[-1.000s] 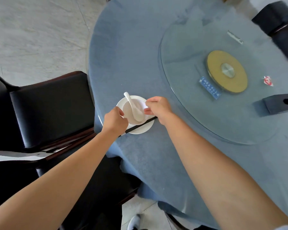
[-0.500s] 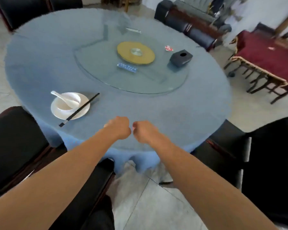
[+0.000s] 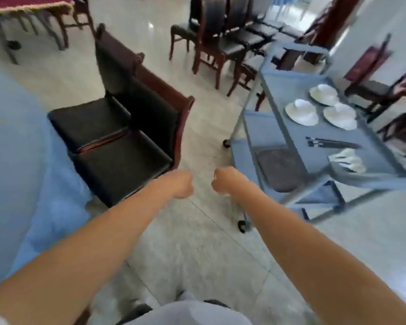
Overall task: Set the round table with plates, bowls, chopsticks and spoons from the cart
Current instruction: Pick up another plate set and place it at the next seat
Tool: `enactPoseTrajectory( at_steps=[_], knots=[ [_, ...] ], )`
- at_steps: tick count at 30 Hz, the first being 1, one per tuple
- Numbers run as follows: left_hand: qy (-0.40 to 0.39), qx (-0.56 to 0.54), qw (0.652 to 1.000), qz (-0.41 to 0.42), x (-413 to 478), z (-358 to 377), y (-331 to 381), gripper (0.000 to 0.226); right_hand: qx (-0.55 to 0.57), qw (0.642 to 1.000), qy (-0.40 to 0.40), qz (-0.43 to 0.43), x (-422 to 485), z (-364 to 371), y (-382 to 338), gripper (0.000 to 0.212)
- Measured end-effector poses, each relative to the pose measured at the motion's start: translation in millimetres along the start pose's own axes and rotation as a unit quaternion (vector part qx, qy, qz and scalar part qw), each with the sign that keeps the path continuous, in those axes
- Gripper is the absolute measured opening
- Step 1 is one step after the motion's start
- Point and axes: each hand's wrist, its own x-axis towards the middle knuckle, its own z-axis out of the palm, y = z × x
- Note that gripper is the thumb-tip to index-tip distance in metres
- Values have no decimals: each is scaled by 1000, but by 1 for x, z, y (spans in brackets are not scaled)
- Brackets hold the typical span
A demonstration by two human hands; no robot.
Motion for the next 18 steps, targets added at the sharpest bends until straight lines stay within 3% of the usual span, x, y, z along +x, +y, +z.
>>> enactPoseTrajectory(
  at_steps=[8, 14, 18],
  knots=[
    [-145, 166, 954, 202, 26, 27, 98, 28, 130, 963, -19, 236, -94, 82, 100, 13],
    [-184, 194, 922, 281, 38, 66, 148, 29, 212, 922, -62, 317, -127, 131, 118, 35],
    [-173, 180, 928, 278, 70, 52, 168, 23, 218, 925, -43, 309, -111, 111, 156, 19]
  ],
)
